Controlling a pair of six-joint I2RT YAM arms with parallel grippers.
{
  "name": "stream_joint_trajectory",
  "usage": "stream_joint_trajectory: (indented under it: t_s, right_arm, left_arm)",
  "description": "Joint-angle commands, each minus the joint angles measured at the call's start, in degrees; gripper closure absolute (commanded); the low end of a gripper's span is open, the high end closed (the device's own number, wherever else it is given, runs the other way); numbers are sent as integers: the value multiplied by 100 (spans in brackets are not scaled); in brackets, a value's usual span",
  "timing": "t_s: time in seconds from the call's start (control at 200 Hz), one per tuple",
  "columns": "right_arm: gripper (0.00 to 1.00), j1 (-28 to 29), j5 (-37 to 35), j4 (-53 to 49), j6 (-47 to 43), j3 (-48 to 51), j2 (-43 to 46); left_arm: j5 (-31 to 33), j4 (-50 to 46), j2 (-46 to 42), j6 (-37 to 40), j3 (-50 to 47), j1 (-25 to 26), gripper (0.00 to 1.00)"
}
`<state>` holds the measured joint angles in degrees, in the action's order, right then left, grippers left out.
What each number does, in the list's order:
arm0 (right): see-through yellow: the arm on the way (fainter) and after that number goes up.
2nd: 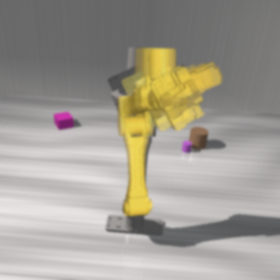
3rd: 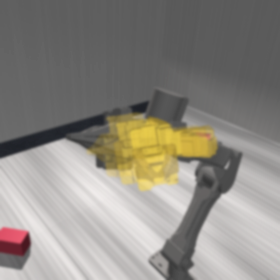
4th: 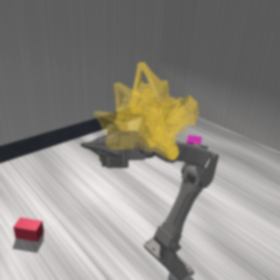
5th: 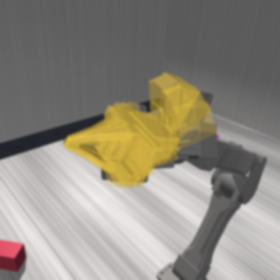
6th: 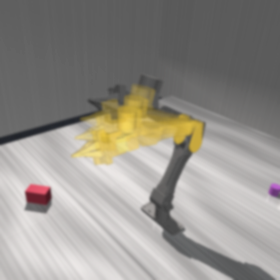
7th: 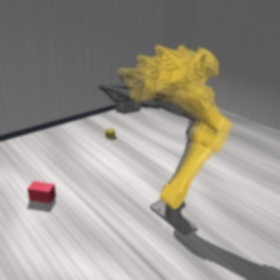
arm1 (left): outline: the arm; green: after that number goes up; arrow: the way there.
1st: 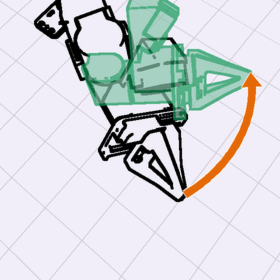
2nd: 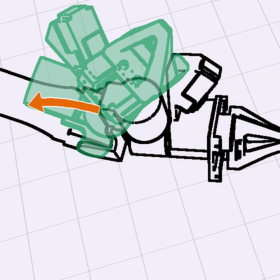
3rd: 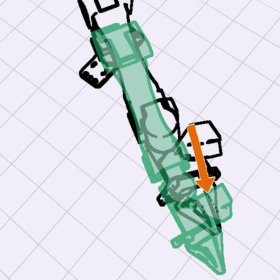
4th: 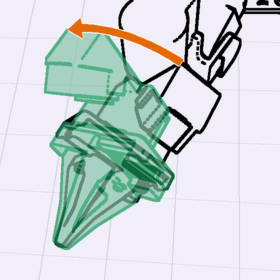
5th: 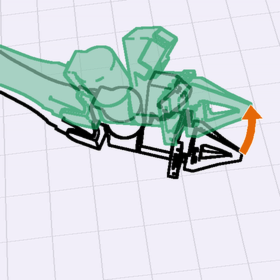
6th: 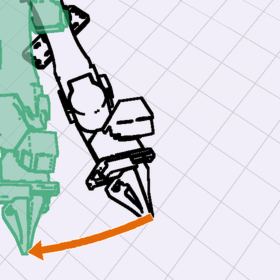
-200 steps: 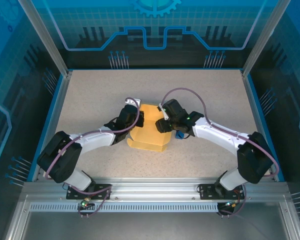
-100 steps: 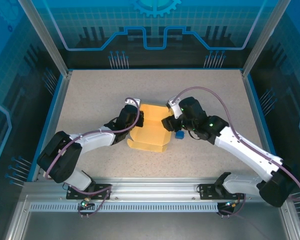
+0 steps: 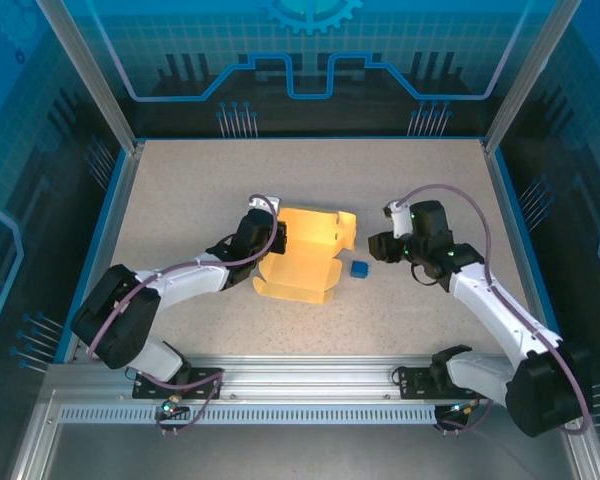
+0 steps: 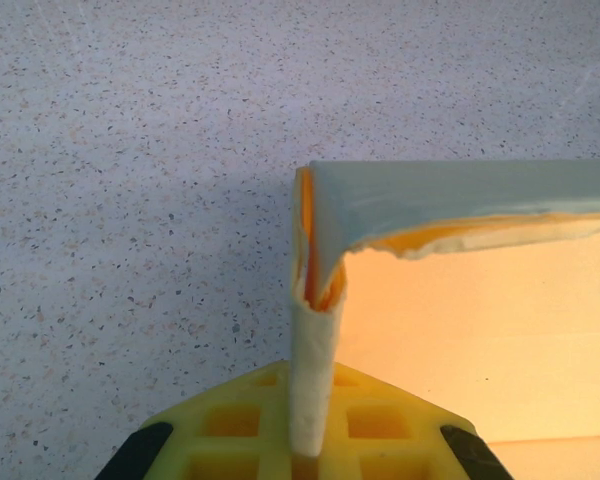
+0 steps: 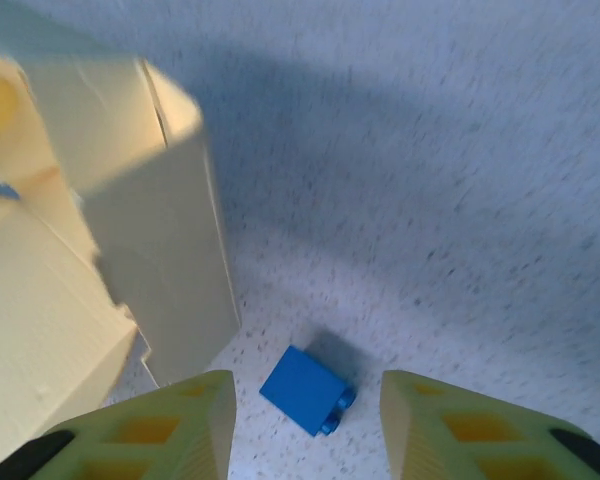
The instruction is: Fold the paper box
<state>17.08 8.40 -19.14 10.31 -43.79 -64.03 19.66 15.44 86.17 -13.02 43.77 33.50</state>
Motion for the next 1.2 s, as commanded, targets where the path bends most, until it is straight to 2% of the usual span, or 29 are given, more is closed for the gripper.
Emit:
stream_joint_trajectory:
  t_s: [0.0, 0.14, 0.45, 0.62, 1.196]
  right_arm:
    - [59, -47, 522, 655, 64, 216, -178]
    - [60, 8, 1030, 1120, 54, 257, -470]
    - [61, 212, 1284, 1463, -111, 11, -888]
    - [54, 407, 1222, 1525, -180, -39, -972]
    - [53, 593, 974, 1586, -302, -450, -1490]
  left_arm:
    - [-104, -32, -182, 5, 56, -14, 93]
    - [-100, -57, -208, 10, 70, -18, 93]
    - [-138, -33, -166, 4, 88, -14, 93]
    - [-149, -33, -125, 2, 108, -14, 93]
    - [-243, 3, -109, -48, 68, -10, 93]
